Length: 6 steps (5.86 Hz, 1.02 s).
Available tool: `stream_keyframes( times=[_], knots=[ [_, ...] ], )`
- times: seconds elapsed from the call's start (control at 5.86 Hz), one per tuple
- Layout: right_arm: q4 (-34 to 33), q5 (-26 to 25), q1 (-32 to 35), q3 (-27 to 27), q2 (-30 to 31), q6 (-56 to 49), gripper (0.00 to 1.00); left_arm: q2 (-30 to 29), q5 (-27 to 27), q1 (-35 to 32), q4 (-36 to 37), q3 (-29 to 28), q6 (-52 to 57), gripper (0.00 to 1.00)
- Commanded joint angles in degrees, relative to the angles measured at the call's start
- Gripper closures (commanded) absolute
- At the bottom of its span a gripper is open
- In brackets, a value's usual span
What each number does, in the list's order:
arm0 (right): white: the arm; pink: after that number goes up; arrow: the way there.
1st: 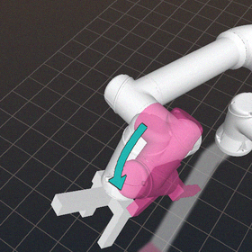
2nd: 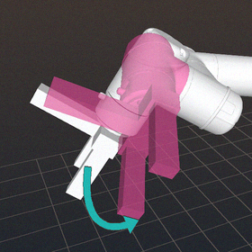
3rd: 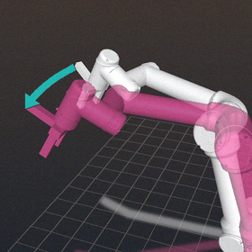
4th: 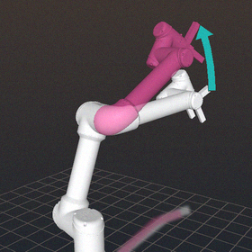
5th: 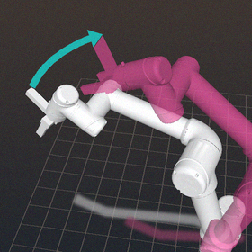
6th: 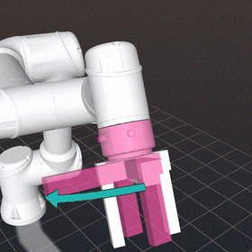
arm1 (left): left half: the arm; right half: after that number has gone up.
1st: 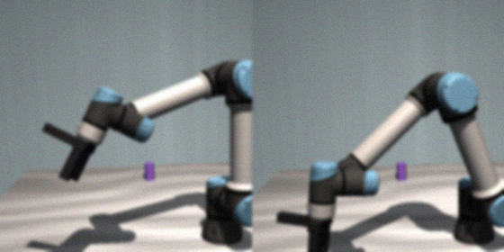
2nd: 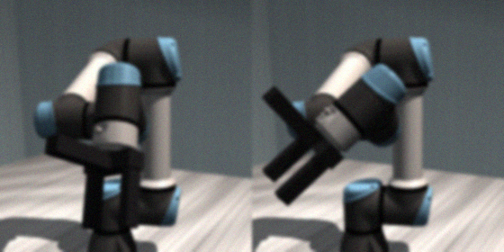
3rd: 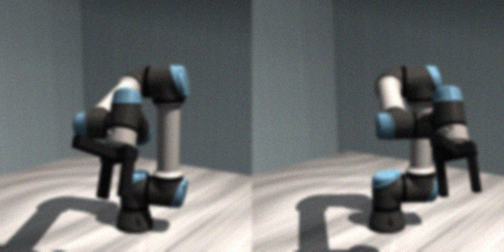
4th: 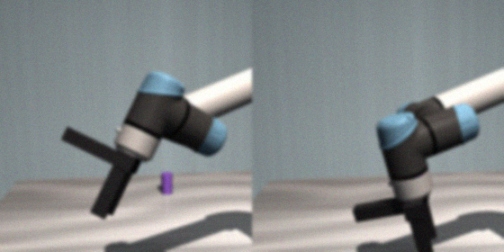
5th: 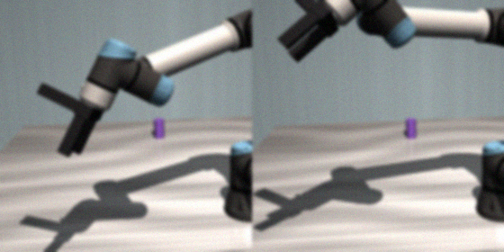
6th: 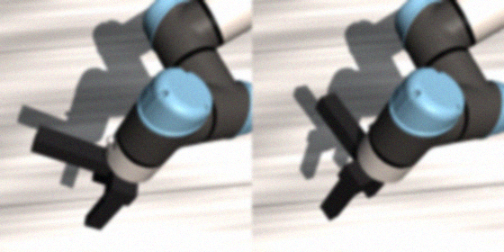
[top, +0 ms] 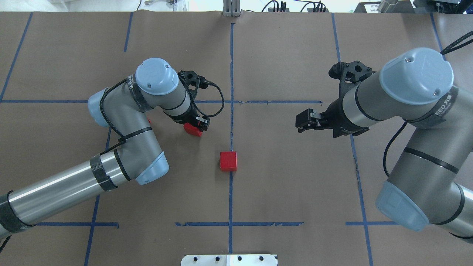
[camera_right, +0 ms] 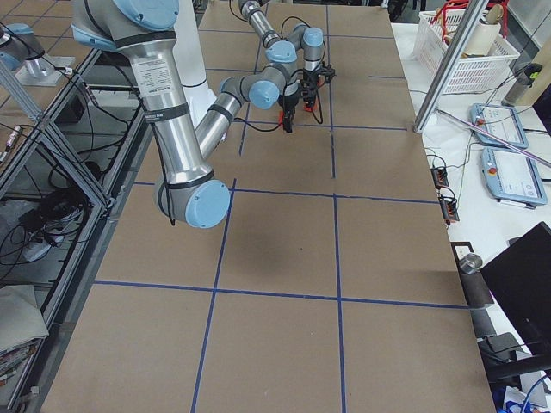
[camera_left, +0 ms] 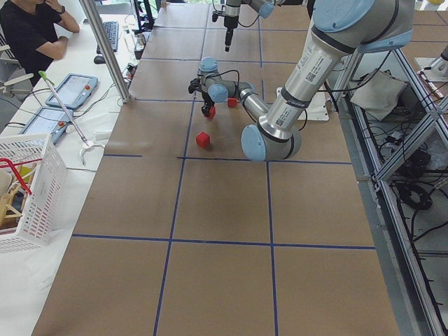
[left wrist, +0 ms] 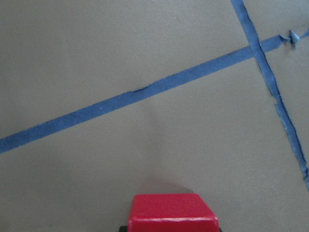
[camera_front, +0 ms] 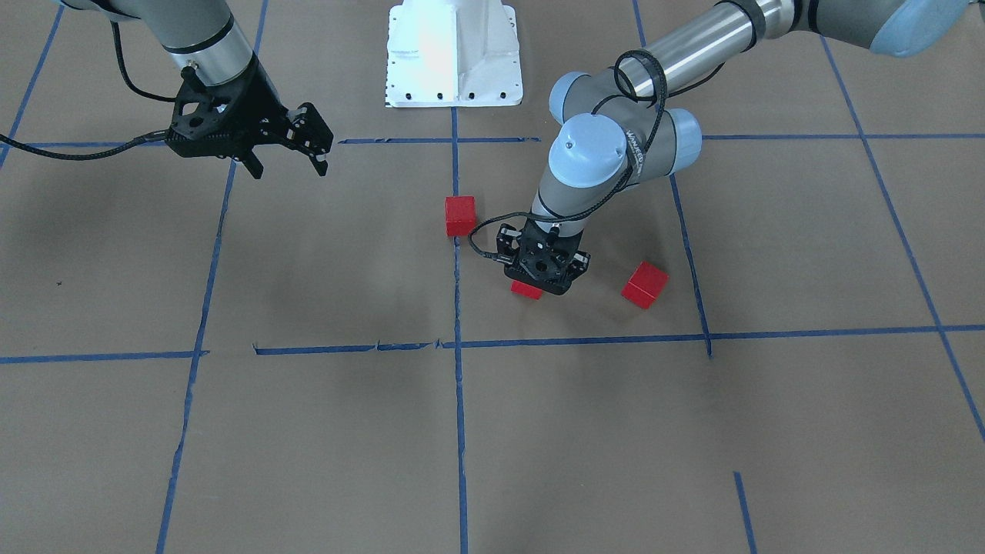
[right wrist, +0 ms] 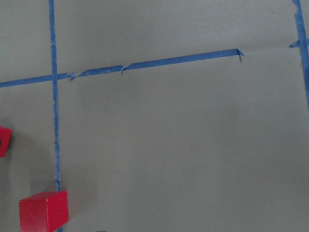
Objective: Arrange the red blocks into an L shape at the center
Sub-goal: 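Place the held cube with the left gripper just beyond the center cube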
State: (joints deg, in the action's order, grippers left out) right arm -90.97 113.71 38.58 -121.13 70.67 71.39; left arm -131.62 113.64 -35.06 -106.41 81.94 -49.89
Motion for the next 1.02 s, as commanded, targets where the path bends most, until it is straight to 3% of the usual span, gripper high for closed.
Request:
stream_keyframes(
  times=[0.0,0.34,0.85],
  knots=[
    [0.0,-0.1,0.1,-0.2,0.0,0.1,0.00,-3.5,-3.7,1.3,0.8,0.1,-11.3,0.97],
    [0.0,-0.3,0.0,-0.2,0.0,0.5,0.00,-4.5,-10.5,6.1,4.8,0.8,-21.7,0.97],
    [0.0,-0.5,0.0,0.0,0.1,0.8,0.00,-5.3,-13.3,10.0,5.0,1.4,-26.1,0.96]
  ],
)
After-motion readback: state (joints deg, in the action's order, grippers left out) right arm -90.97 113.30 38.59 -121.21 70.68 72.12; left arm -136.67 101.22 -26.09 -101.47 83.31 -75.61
